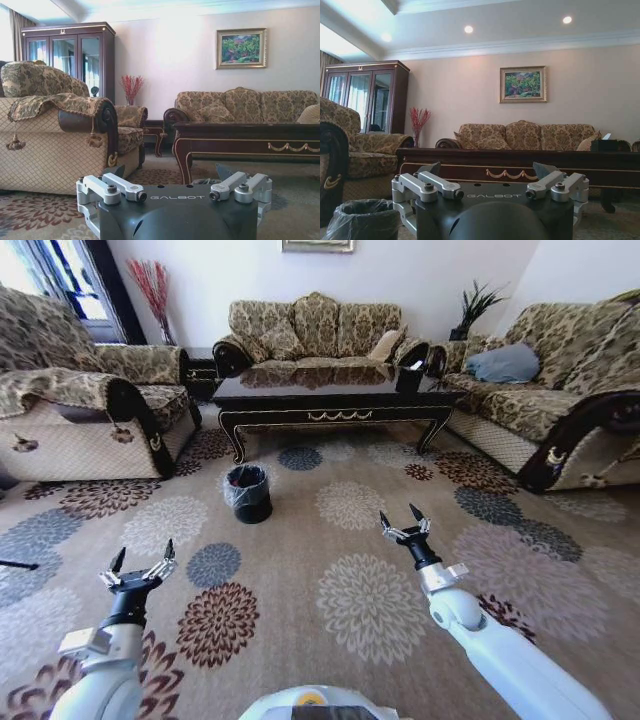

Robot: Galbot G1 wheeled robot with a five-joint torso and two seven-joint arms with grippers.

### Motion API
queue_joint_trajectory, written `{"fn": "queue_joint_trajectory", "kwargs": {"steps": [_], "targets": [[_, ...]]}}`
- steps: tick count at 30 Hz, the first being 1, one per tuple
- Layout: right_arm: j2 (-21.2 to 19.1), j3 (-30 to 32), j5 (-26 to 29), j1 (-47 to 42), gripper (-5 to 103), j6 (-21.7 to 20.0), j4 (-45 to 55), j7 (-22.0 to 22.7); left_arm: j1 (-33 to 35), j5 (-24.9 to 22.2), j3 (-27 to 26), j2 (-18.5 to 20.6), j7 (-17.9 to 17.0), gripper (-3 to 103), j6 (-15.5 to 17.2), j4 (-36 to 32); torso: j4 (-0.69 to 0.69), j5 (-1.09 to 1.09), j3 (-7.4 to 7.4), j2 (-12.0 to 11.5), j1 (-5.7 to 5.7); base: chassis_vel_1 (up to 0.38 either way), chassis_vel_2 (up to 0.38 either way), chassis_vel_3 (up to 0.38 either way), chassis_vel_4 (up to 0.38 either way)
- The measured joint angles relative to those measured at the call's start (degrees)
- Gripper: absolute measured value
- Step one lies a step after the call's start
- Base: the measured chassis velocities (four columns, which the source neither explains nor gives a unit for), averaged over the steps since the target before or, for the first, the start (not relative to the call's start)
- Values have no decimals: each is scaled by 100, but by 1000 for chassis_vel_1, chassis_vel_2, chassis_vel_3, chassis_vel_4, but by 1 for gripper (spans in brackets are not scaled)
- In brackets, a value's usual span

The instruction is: Move to the front of the table and pick up the trash from the floor, then place it into the trash bin.

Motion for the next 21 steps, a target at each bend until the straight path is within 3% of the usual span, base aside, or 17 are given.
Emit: {"fn": "queue_joint_trajectory", "kwargs": {"steps": [21], "targets": [[8,-31,-10,33,100,9,-70,-32,-52,27,55,-11,14,100,-44,58,0,1,-1,0,0,101,-105,-102,100]]}}
